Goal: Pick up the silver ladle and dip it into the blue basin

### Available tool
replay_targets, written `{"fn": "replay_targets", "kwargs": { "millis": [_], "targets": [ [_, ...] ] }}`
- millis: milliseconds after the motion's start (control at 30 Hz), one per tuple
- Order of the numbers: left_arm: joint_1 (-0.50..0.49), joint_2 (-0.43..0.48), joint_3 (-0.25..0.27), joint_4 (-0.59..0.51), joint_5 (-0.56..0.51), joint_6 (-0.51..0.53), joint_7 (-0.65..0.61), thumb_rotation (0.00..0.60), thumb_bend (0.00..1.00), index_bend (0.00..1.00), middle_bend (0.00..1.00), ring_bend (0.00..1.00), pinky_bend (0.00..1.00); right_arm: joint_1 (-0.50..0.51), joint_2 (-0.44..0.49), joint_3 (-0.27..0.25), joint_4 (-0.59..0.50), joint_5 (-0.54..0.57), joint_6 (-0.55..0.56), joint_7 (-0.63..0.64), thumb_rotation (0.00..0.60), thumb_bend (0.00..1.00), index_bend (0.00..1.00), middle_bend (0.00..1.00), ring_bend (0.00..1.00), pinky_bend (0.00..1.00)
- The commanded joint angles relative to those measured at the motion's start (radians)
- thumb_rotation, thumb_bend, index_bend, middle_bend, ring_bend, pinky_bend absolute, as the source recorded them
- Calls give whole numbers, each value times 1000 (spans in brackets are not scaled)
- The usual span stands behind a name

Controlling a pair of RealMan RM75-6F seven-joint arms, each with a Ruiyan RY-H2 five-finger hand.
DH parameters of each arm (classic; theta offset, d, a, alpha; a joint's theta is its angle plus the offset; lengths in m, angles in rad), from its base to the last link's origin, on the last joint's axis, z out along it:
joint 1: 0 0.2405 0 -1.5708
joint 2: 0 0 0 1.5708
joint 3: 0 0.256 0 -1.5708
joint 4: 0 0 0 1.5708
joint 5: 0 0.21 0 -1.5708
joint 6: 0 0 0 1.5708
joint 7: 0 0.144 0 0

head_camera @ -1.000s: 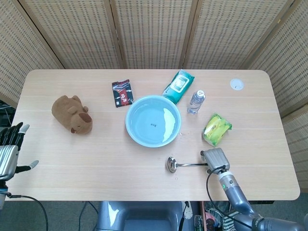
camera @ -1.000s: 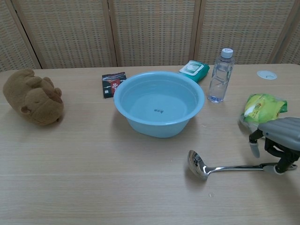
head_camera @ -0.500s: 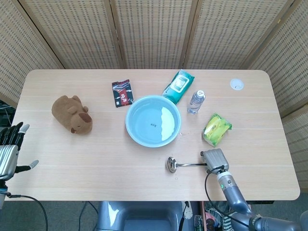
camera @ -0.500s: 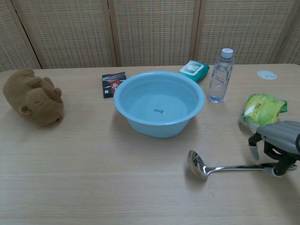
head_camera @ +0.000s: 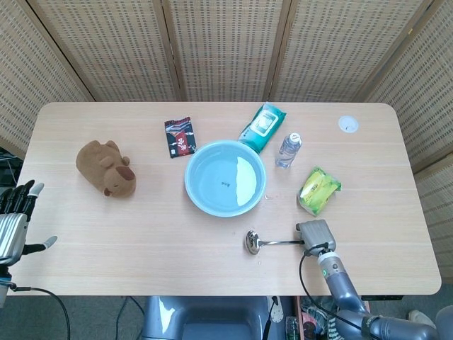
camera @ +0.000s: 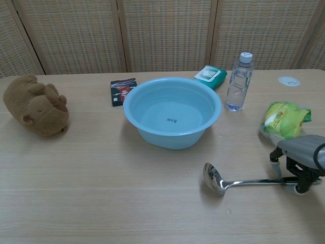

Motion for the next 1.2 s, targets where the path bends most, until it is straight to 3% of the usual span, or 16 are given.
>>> {"fn": "replay_targets", "kwargs": {
  "millis": [33, 367, 600, 867, 1033, 1200],
  "targets": [
    [-1, -1, 0, 0, 0, 0, 2, 600, 0, 0, 0, 0, 0, 4, -6, -1, 4, 8, 1, -8, 600, 306, 500, 896, 859, 1000],
    [-2, -2, -2, 0, -5, -2, 4, 600, 0, 0, 0, 0, 0, 27, -17, -4, -1, 77, 5, -73, 600, 346, 511, 896, 859, 1000],
    [1, 0, -1, -1, -3, 2, 1, 600, 0, 0, 0, 0, 0, 31, -17, -10, 0, 80, 11, -77, 600, 447, 602, 896, 859, 1000],
    [1, 1, 0, -3, -2, 1, 1, 600, 0, 0, 0, 0, 0, 19, -2, -14, 2, 13, 14, 3, 600, 715, 663, 898, 866, 1000],
    [1, 3, 0, -6, -2, 0, 0, 600, 0, 0, 0, 0, 0, 0, 30, -11, -16, -81, 19, 119, 600, 793, 664, 898, 870, 1000],
    [1, 4, 2, -7, 1, 0, -3, 600, 0, 0, 0, 0, 0, -18, 75, -11, -40, -179, 31, 234, 600, 808, 663, 898, 871, 1000]
  ]
}}
